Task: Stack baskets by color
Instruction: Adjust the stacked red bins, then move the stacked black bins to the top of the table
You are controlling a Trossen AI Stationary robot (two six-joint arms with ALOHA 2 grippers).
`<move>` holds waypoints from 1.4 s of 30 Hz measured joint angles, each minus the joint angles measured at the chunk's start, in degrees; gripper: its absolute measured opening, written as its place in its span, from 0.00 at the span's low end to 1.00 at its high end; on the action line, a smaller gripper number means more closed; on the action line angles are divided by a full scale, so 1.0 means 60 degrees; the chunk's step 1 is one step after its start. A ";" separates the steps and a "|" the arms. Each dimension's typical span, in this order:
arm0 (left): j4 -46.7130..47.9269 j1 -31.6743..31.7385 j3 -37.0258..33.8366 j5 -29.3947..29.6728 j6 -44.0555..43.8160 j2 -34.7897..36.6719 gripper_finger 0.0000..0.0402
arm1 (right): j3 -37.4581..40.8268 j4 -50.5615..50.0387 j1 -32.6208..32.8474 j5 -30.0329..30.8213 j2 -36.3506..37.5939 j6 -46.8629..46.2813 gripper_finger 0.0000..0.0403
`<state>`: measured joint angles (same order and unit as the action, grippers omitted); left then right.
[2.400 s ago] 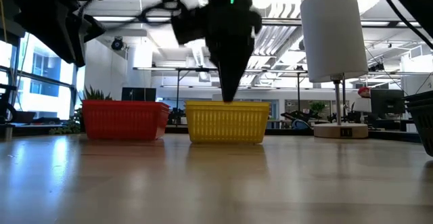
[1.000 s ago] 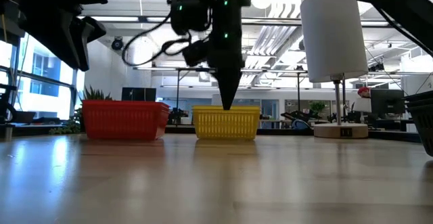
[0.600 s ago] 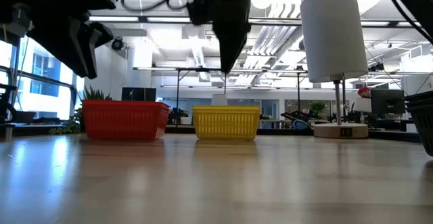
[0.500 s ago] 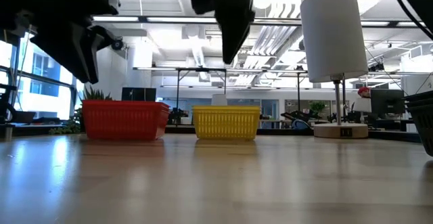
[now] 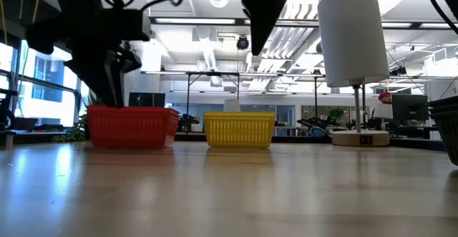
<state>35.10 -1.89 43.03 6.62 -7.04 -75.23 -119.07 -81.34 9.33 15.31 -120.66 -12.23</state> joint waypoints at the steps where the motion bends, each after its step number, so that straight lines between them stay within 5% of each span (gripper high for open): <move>1: 0.0018 0.0089 -0.0006 -0.0005 0.0032 -0.0062 0.22 | 0.0000 -0.0056 0.0064 0.0067 0.0000 -0.0107 0.24; 11: -0.0078 0.0870 0.0000 0.0095 0.0304 -0.0986 0.22 | 0.0001 -0.0427 0.0293 0.0136 0.0000 -0.0655 0.24; 36: -0.0345 0.2934 0.0000 0.0376 0.1777 -0.1087 0.22 | 0.0004 -0.0580 0.0363 -0.0454 -0.0007 -0.0901 0.24; 42: -0.0312 0.2849 0.0000 -0.0493 0.1649 -0.1022 0.22 | 0.0004 -0.0608 0.0576 -0.0758 -0.0007 -0.0960 0.24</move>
<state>33.23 15.20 43.03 3.67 2.86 -81.36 -119.04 -84.98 12.79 10.76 -120.70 -17.99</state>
